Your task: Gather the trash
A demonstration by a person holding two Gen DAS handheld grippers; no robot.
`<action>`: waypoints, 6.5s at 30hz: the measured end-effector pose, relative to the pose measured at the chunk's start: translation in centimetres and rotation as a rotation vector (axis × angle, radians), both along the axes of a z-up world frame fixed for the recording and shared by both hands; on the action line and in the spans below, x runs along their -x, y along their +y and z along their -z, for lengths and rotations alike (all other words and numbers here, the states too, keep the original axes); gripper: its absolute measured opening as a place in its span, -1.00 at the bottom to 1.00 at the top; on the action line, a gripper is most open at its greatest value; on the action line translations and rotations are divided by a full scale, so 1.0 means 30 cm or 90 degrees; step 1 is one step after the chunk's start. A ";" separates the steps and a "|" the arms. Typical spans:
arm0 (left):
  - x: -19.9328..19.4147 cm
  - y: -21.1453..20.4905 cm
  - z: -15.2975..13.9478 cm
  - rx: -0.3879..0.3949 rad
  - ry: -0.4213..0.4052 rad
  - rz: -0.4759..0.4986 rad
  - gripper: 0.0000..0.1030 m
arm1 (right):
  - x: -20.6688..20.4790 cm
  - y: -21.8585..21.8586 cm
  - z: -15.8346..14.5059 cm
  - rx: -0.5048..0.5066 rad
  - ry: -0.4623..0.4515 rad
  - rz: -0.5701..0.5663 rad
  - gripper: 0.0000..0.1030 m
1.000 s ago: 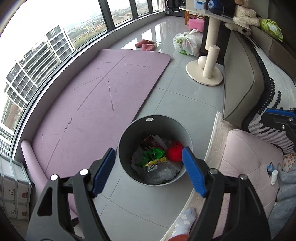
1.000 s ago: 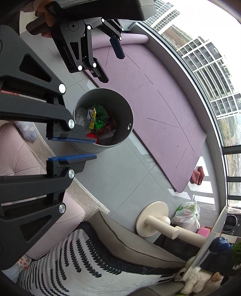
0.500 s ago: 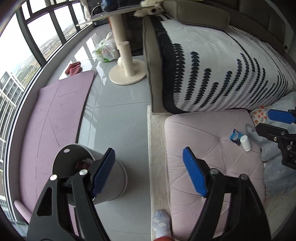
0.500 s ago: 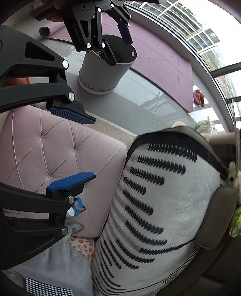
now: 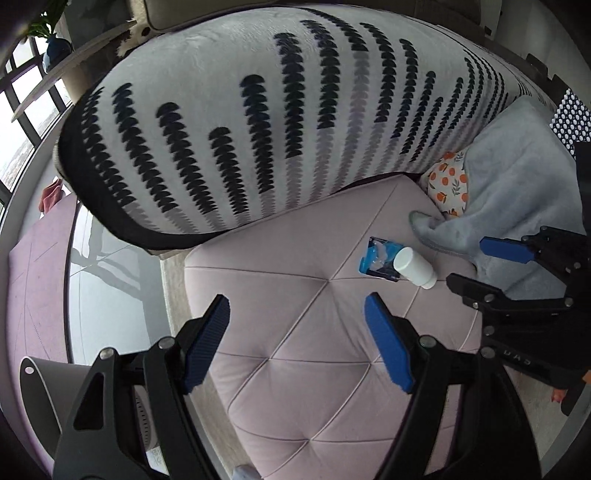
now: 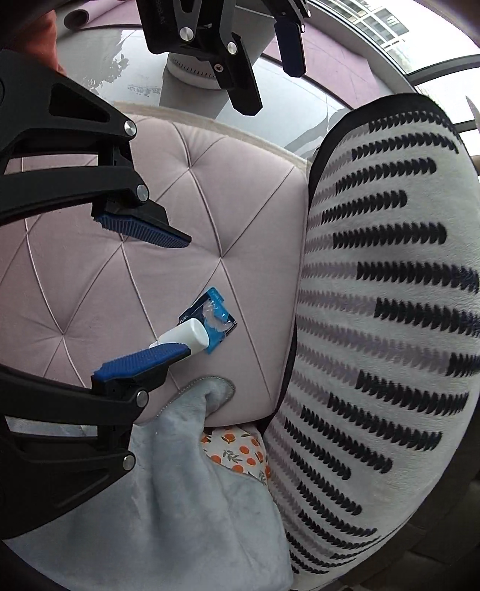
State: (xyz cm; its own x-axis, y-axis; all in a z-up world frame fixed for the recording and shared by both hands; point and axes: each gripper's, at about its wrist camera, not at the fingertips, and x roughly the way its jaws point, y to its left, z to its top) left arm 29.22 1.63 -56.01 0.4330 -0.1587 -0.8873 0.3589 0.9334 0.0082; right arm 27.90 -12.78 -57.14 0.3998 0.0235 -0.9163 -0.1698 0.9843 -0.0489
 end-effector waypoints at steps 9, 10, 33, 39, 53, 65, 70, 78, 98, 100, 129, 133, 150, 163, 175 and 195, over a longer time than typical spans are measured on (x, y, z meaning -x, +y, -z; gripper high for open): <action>-0.057 -0.173 0.361 0.000 0.008 -0.004 0.47 | -0.079 -0.139 0.351 0.013 -0.012 -0.019 0.01; -0.059 -0.182 0.388 -0.003 0.007 0.000 0.47 | -0.084 -0.151 0.371 0.013 -0.014 -0.019 0.01; -0.057 -0.311 0.549 -0.029 0.003 0.072 0.47 | -0.112 -0.229 0.564 -0.010 0.008 -0.015 -0.05; -0.073 -0.351 0.563 -0.021 -0.012 0.089 0.47 | -0.096 -0.282 0.512 -0.014 -0.003 0.021 -0.06; -0.137 -0.552 0.679 -0.047 -0.050 0.193 0.47 | -0.070 -0.392 0.495 0.000 -0.008 0.059 -0.07; -0.154 -0.518 0.689 -0.018 -0.006 0.183 -0.01 | -0.052 -0.364 0.470 0.004 -0.001 0.071 -0.07; -0.137 -0.420 0.602 -0.016 -0.011 0.157 -0.01 | -0.056 -0.292 0.417 0.006 0.011 0.048 -0.07; -0.064 -0.113 0.444 -0.027 -0.002 0.089 -0.01 | -0.074 -0.056 0.252 -0.009 0.025 -0.024 -0.07; 0.175 0.936 -0.195 -0.051 -0.006 -0.285 0.00 | -0.038 0.936 -0.277 -0.085 0.035 -0.342 -0.07; 0.212 1.053 -0.233 -0.051 -0.002 -0.342 0.00 | -0.037 1.053 -0.323 -0.099 0.031 -0.374 -0.07; 0.442 1.636 -0.408 -0.056 -0.026 -0.581 0.00 | 0.031 1.828 -0.492 -0.133 0.034 -0.560 0.17; 0.430 1.635 -0.404 -0.053 -0.032 -0.573 0.00 | 0.037 1.801 -0.493 -0.129 0.041 -0.547 0.17; 0.357 1.585 -0.410 -0.057 -0.022 -0.543 0.51 | 0.029 1.647 -0.524 -0.129 0.033 -0.460 0.28; 0.325 1.072 -0.631 -0.076 -0.015 -0.390 0.68 | 0.122 1.025 -0.703 -0.039 -0.008 -0.248 0.50; 0.414 0.421 -0.937 -0.080 0.011 -0.261 0.70 | 0.319 0.348 -1.011 0.016 -0.026 -0.105 0.51; 0.563 0.102 -1.234 -0.013 0.086 -0.205 0.69 | 0.512 0.043 -1.315 -0.020 -0.006 -0.070 0.51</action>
State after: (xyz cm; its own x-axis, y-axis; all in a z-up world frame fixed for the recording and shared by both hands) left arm 12.32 4.68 -19.00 0.3367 -0.0145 -0.9415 0.0448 0.9990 0.0007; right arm 12.54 -11.50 -17.71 0.4012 0.0964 -0.9109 -0.2772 0.9606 -0.0204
